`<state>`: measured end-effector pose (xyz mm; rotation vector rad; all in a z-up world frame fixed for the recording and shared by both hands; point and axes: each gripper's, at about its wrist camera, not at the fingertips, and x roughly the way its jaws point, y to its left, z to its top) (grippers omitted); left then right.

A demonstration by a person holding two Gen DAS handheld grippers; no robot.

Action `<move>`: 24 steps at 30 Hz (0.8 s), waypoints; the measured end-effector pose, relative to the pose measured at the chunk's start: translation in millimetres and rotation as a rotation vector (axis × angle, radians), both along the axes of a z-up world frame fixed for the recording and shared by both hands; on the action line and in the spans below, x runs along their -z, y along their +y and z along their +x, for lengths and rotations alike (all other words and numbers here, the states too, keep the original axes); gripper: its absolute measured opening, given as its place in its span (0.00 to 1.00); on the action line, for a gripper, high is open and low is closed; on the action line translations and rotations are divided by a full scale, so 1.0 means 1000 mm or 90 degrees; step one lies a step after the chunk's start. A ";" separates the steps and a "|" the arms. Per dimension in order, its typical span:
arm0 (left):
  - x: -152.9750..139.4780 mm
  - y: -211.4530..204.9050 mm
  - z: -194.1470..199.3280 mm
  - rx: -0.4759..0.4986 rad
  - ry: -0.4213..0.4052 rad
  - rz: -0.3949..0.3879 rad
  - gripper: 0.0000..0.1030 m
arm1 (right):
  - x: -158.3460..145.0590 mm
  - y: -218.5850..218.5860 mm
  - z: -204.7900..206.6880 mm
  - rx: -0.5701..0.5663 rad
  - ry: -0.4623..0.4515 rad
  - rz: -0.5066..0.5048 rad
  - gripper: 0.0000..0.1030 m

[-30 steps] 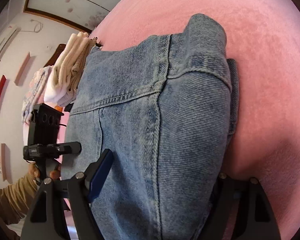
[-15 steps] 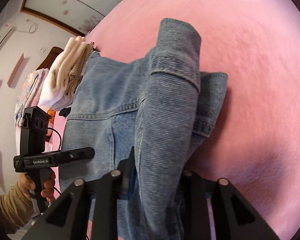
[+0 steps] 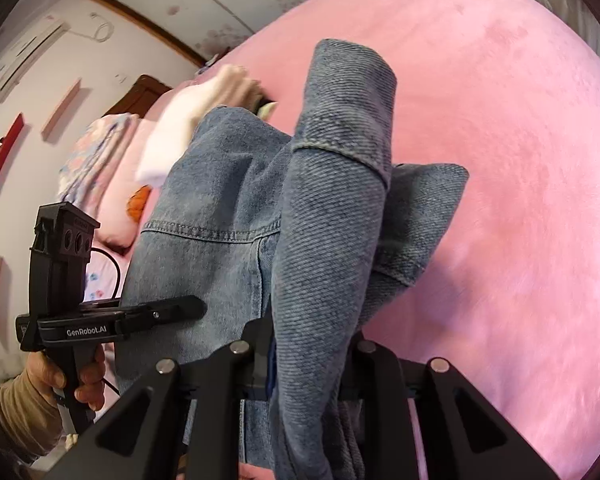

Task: Fold large clothes
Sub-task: 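Carry the folded jacket with both tools onto the clothes stack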

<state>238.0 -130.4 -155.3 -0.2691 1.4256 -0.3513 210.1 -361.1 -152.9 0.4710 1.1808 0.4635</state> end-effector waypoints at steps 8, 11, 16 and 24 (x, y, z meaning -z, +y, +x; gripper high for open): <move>-0.068 0.061 -0.032 -0.023 -0.023 0.007 0.40 | -0.054 0.049 -0.013 -0.046 -0.024 0.020 0.18; -0.080 0.091 -0.029 -0.032 -0.027 0.004 0.40 | -0.066 0.075 -0.008 -0.056 -0.030 0.019 0.18; -0.091 0.150 -0.009 -0.037 -0.030 -0.008 0.40 | -0.078 0.130 0.020 -0.054 -0.027 0.019 0.18; -0.094 0.264 0.059 -0.016 -0.056 -0.012 0.40 | -0.083 0.217 0.105 -0.037 -0.044 0.054 0.18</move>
